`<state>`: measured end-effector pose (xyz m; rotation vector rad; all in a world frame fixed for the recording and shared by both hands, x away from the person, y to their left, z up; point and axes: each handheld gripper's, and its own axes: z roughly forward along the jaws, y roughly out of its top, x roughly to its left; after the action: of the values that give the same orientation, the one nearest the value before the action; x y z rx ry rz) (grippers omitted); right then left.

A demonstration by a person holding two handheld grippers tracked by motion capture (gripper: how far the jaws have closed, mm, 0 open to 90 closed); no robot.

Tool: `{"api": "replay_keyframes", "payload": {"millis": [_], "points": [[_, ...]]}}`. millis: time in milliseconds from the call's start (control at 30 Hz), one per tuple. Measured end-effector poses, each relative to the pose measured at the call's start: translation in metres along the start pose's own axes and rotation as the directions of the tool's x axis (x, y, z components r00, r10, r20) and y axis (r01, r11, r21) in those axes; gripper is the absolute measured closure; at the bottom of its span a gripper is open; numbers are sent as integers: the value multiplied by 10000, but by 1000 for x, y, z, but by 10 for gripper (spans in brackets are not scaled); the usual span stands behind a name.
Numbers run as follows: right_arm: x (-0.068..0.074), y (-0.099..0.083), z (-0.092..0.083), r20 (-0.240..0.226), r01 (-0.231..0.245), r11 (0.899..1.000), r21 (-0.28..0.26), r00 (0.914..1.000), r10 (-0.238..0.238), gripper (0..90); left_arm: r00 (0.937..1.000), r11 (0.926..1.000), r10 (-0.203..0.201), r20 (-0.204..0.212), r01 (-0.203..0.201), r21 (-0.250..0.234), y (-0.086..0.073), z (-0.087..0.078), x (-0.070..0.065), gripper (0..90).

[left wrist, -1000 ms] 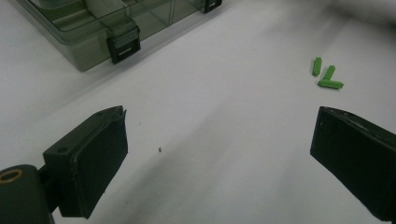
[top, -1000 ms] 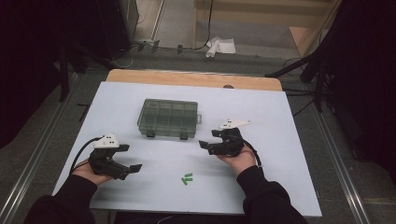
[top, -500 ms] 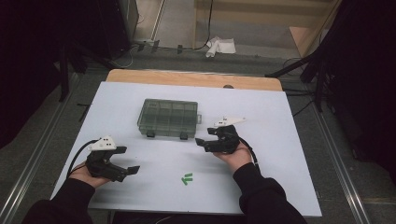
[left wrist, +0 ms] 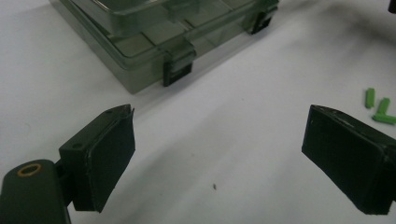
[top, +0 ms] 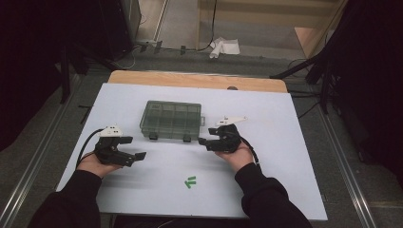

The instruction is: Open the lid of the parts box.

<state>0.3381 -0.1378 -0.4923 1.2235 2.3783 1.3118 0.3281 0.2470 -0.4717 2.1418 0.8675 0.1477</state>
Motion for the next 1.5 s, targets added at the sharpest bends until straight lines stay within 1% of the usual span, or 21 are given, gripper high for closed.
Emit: {"api": "replay_keyframes", "payload": {"millis": [100,233,267,300,333,367,400,433,500,533,600,667,800,867,967,1100,1167,1233,1267,1300,1500], "points": [[0,0,2,-179,23,10000,11,9998,-23,365,9999,10000,34,-107,-34,22,4,5,5,87],[-1,0,5,-229,-7,9999,103,9997,10,384,9999,10000,-10,-125,9,-73,12,10,11,87],[-1,0,5,-258,-43,9999,159,9997,47,396,9999,9998,34,-135,-36,-176,14,11,13,87],[-1,2,6,-117,-88,9996,267,9999,91,423,9998,9997,112,-142,-115,-217,16,12,15,87],[0,3,7,-113,-22,9993,373,9999,26,455,9999,9995,115,-23,-116,-298,18,14,19,87],[0,4,7,-106,21,9993,378,9999,-17,470,10000,9995,-35,-6,35,-310,18,14,21,113],[0,4,7,-106,21,9993,378,9999,-17,470,10000,9995,-35,-6,35,-310,18,14,21,163],[2,4,7,-100,56,9992,400,9999,-52,525,9999,9995,-120,-46,119,-292,18,15,21,163],[2,5,7,-126,72,9991,412,9999,-67,543,10000,9998,-17,-77,16,-187,17,16,22,163],[3,5,7,-17,142,9989,436,9999,-141,617,10000,9999,15,-98,-17,-145,17,16,21,162],[2,5,6,-47,122,9990,441,9999,-120,638,10000,9998,-24,-89,22,-187,17,16,21,162],[2,6,6,-193,-14,9989,458,9998,23,727,9999,9998,-18,-131,15,-223,17,16,21,162],[3,7,6,-258,117,9989,455,9996,-105,898,9998,9997,-139,-143,136,-205,17,15,25,162],[5,9,8,-285,70,9985,544,9996,-55,900,9997,9994,-201,-141,196,-285,17,15,26,162],[6,10,11,-291,29,9983,583,9996,-12,900,9998,9996,-97,-192,92,-266,21,15,28,162],[7,11,12,-261,2,9987,519,9997,12,900,10000,9998,13,-79,-14,-210,24,17,28,162],[6,11,12,-266,-35,9987,500,9996,48,900,9999,9998,83,-68,-85,-191,25,19,28,162],[5,12,11,-294,-210,9984,520,9993,226,900,10000,9997,-10,4,10,-259,27,19,28,162],[5,12,10,-278,-187,9987,480,9994,200,900,10000,9995,-25,57,27,-329,28,18,27,162],[5,12,9,-340,-180,9988,455,9992,195,900,9999,9992,96,42,-94,-401,29,17,26,162],[5,15,6,-259,-256,9991,342,9993,265,900,9999,9988,103,-25,-104,-479,32,15,28,162]]}}
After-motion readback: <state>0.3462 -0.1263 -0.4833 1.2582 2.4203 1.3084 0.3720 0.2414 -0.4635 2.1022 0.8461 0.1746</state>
